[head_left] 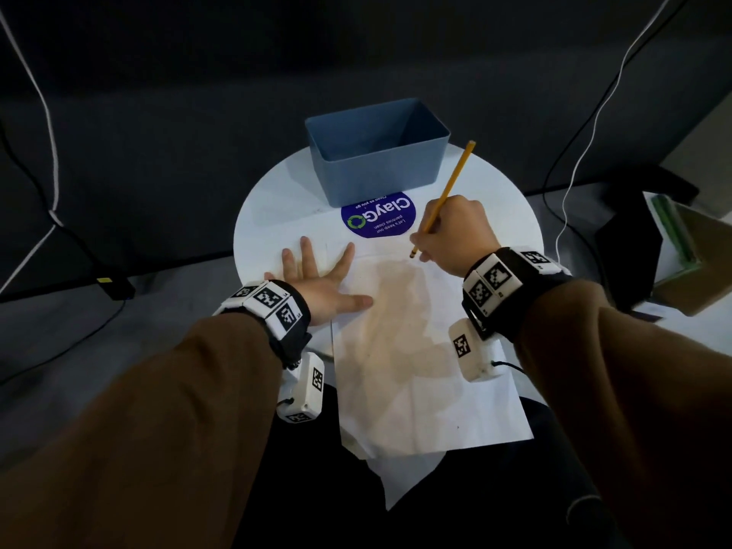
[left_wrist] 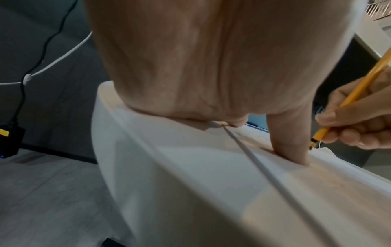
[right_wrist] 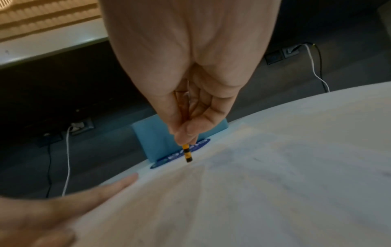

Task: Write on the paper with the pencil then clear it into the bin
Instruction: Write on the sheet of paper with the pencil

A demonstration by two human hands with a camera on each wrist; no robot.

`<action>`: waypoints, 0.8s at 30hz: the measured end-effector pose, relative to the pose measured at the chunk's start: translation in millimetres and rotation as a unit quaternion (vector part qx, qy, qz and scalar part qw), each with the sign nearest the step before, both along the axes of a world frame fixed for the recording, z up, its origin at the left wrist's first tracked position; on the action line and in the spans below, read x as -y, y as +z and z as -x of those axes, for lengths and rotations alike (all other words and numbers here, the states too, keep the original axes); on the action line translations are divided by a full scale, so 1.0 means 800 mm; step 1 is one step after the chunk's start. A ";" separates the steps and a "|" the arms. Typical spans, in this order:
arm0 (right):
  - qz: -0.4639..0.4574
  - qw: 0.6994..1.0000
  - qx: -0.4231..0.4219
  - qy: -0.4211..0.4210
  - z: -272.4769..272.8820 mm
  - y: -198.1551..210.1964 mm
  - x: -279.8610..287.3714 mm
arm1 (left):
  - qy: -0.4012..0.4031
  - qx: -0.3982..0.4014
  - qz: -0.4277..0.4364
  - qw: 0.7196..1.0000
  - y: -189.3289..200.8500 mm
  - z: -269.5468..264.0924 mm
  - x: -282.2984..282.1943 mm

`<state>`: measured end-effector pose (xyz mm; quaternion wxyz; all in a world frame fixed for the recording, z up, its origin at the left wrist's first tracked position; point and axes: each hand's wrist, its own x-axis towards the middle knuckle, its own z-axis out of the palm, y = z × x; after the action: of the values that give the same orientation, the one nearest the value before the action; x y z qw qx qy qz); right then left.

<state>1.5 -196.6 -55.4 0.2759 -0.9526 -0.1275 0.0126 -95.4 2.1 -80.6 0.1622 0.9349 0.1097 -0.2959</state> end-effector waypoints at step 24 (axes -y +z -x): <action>0.005 0.998 0.015 -0.063 -0.007 0.019 0.040 | -0.001 -0.005 0.004 1.000 -0.001 -0.003 -0.002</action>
<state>7.4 -228.7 -39.9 0.2690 -0.9603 -0.0712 -0.0182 -93.0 3.7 -81.6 0.1647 0.9329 0.1082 -0.3016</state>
